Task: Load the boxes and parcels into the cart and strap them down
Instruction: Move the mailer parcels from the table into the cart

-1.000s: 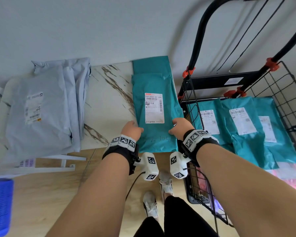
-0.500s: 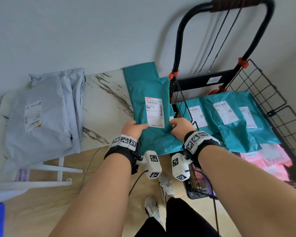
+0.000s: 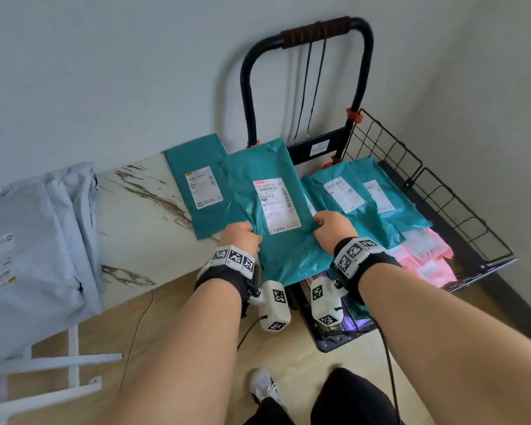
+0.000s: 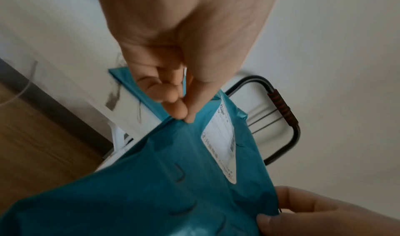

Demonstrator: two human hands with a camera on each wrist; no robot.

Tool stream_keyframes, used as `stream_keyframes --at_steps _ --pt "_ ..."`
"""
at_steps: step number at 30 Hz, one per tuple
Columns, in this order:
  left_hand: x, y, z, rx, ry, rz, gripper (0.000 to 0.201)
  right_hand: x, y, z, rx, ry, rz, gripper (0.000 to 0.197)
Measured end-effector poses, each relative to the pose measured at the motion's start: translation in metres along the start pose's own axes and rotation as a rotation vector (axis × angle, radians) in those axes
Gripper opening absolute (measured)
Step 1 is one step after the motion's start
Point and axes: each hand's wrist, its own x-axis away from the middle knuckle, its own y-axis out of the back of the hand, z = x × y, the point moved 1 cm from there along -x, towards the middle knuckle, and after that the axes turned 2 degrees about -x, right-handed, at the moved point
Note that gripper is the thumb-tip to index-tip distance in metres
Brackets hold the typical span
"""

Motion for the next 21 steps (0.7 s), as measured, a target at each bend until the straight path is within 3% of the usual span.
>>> stream_keyframes --at_steps 2,7,10,13,21 --pt "0.003 -0.018 -0.014 0.066 0.004 -0.001 0.04 0.001 0.012 -0.014 -0.001 -0.025 -0.016 0.026" --pt "0.01 -0.071 -0.054 0.038 -0.031 0.084 0.026 -0.001 0.043 -0.065 0.045 -0.085 -0.063 0.022" --pt "0.01 -0.107 -0.081 0.042 -0.049 0.086 0.034 -0.013 0.065 -0.1 0.079 -0.129 -0.068 0.024" --pt "0.007 -0.143 -0.108 0.037 -0.04 0.09 0.035 -0.033 0.092 -0.132 0.117 -0.129 -0.049 0.017" --pt "-0.018 -0.25 -0.177 0.116 0.08 0.09 0.04 -0.107 0.168 -0.212 0.201 -0.113 0.066 0.028"
